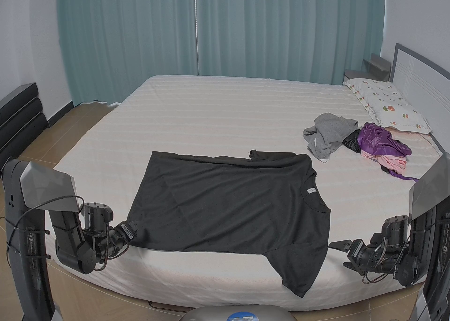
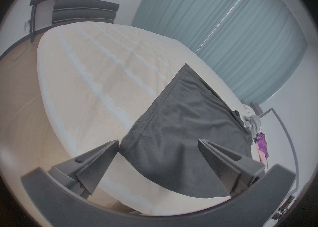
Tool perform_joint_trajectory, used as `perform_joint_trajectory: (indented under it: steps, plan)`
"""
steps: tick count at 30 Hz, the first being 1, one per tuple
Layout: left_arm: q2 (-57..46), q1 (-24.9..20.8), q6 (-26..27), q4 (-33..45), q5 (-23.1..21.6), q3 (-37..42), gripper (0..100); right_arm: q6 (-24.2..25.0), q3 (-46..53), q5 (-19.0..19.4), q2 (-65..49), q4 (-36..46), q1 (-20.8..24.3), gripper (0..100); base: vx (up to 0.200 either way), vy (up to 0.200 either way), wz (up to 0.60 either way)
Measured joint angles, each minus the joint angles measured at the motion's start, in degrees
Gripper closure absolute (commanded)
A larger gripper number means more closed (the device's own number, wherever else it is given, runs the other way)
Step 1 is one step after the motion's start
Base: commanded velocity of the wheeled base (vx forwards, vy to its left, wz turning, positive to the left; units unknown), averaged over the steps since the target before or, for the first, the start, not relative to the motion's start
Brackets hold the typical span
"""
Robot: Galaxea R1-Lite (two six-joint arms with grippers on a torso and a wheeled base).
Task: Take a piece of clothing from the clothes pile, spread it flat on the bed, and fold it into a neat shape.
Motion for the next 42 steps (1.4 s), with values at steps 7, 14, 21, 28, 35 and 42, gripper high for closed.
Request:
perform_joint_trajectory:
  steps: [7, 14, 21, 28, 35, 42]
  plan:
    - [1.1, 1.2, 5.3, 0.6, -0.2, -0.1, 0, 0.0, 0.0, 0.0, 0.1, 0.0, 0.0, 0, 0.0, 0.0, 0.0]
    - [1.5, 1.3, 5.6, 4.8, -2.6, -2.7, 100, 0.0, 0.0, 0.0, 0.1, 0.0, 0.0, 0, 0.0, 0.0, 0.0]
    - [1.2, 1.3, 5.3, 6.1, -4.9, -3.3, 100, 0.0, 0.0, 0.0, 0.2, 0.0, 0.0, 0, 0.0, 0.0, 0.0]
    - [0.4, 3.5, 2.5, 5.6, -3.9, -1.5, 100, -1.5, 0.0, -0.3, 0.2, 0.0, 0.2, 0, 0.0, 0.0, 0.0]
    - [-0.5, 5.7, 2.0, 4.9, -3.9, -0.2, 100, -3.3, -0.9, -3.5, 0.9, 0.0, 3.3, 0, 0.0, 0.0, 0.0]
    - [-0.7, 5.7, 2.0, 4.6, -3.8, 0.7, 100, -3.9, -6.9, -8.2, 4.3, 0.0, 7.4, 0, 0.0, 0.0, 0.0]
